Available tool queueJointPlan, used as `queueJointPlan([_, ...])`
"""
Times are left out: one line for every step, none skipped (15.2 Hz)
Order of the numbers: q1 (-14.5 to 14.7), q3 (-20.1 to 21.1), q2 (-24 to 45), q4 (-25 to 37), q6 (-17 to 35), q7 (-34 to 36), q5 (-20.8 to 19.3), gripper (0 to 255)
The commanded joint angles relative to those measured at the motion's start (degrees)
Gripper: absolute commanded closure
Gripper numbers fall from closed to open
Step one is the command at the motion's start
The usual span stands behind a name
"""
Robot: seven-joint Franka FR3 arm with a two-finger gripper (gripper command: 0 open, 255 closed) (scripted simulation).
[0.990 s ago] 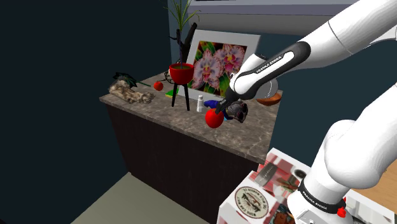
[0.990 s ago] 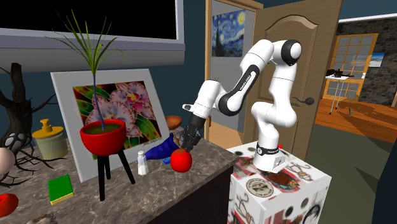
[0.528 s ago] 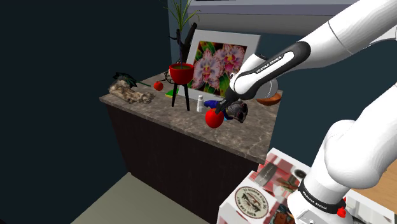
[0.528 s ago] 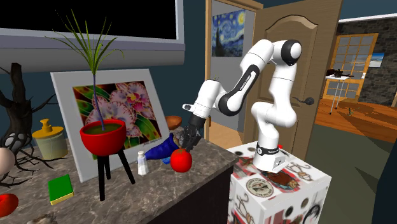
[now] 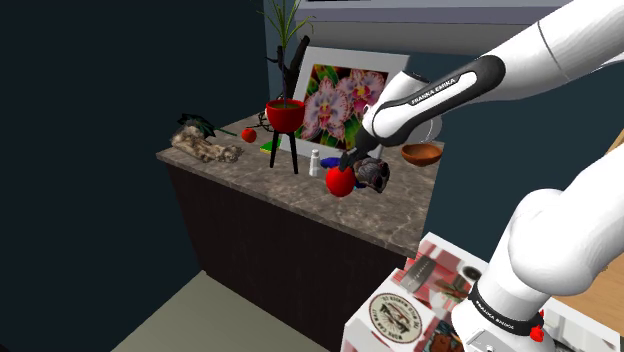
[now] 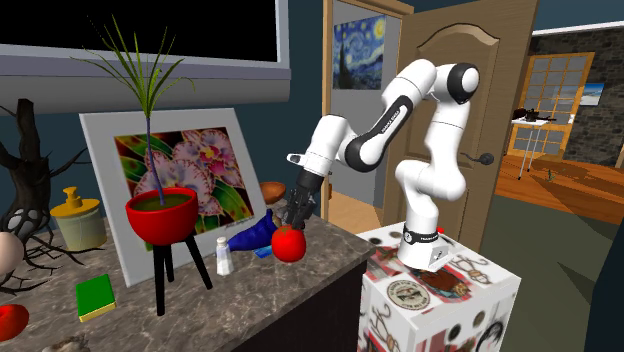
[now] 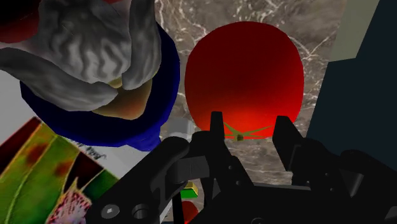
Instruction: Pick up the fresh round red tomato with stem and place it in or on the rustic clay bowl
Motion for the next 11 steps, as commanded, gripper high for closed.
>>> queueJointPlan([-0.58,0.42,-0.95,0.96,-1.92,0.67,-0.73,255])
queueJointPlan([-0.84,0.63,-1.47,1.34,-2.83,1.01,-1.07,255])
queueJointPlan([-1.07,0.83,-1.98,1.74,-3.73,1.32,-1.37,255])
queueJointPlan([-1.29,1.01,-2.47,2.15,-4.63,1.62,-1.66,255])
queueJointPlan([-1.49,1.19,-2.94,2.57,-5.53,1.90,-1.92,255])
queueJointPlan([-1.68,1.35,-3.39,3.01,-6.42,2.16,-2.17,255])
queueJointPlan([-1.85,1.50,-3.83,3.47,-7.30,2.41,-2.40,255])
queueJointPlan([-2.01,1.65,-4.25,3.93,-8.18,2.65,-2.62,255])
queueJointPlan([-2.15,1.78,-4.65,4.41,-9.06,2.88,-2.82,255])
queueJointPlan([-2.29,1.91,-5.03,4.90,-9.93,3.10,-3.01,255])
queueJointPlan([-2.41,2.02,-5.40,5.40,-10.80,3.31,-3.18,255])
